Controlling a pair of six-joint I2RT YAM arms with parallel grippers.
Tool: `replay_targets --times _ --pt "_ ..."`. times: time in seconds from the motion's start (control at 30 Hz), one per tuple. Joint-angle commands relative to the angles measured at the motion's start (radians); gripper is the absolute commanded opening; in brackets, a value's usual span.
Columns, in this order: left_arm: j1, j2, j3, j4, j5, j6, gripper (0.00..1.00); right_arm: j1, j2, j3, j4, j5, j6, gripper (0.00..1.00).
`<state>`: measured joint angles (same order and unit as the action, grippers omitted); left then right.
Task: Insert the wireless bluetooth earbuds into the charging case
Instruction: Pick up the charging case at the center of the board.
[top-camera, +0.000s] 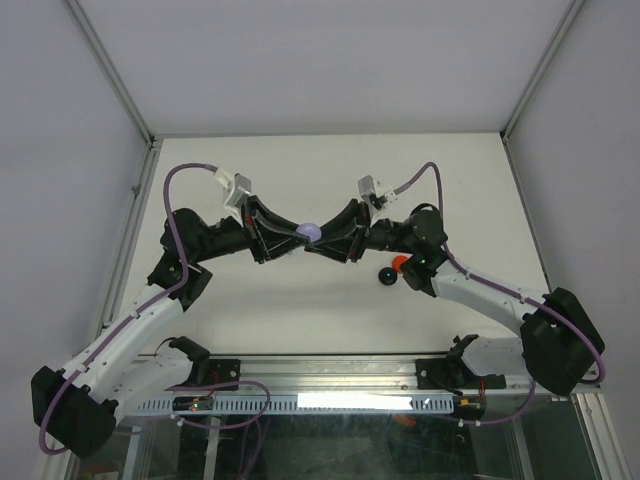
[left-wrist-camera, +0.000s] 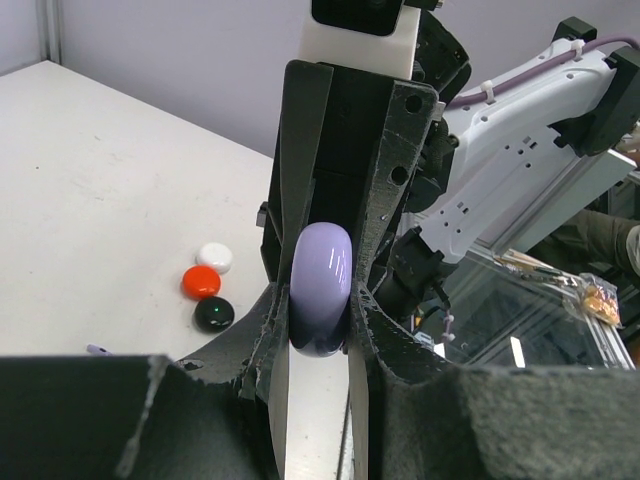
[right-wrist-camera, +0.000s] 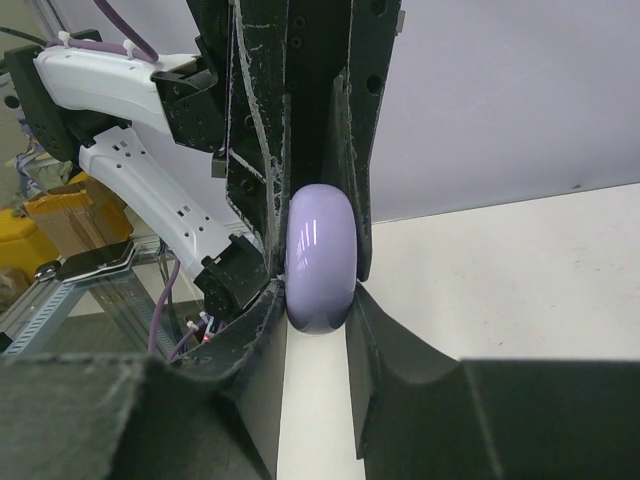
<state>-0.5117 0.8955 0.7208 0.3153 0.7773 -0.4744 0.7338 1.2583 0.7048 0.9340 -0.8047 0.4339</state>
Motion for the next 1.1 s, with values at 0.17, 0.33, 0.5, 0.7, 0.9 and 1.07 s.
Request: replay_targets --times 0.17,0.33,0.5,0.7,0.9,1.07 --pt "-0.022 -0.015 -0.007 -0.036 0.004 0.091 0.02 0.009 -0.008 -0.003 0.158 -0.011 0.058 0.1" --pt "-0.022 -0.038 -0.015 -0.063 -0.043 0.095 0.16 0.009 -0.007 -0.012 0.136 -0.015 0.033 0.0" --pt "-0.022 -0.059 -0.006 -0.077 -0.062 0.077 0.35 0.008 -0.016 -0.021 0.07 -0.012 -0.036 0.0" --pt "-0.022 -0.038 0.016 -0.114 -0.064 0.089 0.47 0.009 -0.02 -0.018 0.051 -0.022 -0.057 0.0" --pt "-0.022 -0.031 0.039 -0.116 -0.056 0.081 0.51 0.008 -0.018 -0.006 0.003 -0.034 -0.086 0.0" --pt "-0.022 -0.049 0.047 -0.121 -0.036 0.082 0.5 0.008 -0.019 0.003 -0.022 -0.04 -0.095 0.0"
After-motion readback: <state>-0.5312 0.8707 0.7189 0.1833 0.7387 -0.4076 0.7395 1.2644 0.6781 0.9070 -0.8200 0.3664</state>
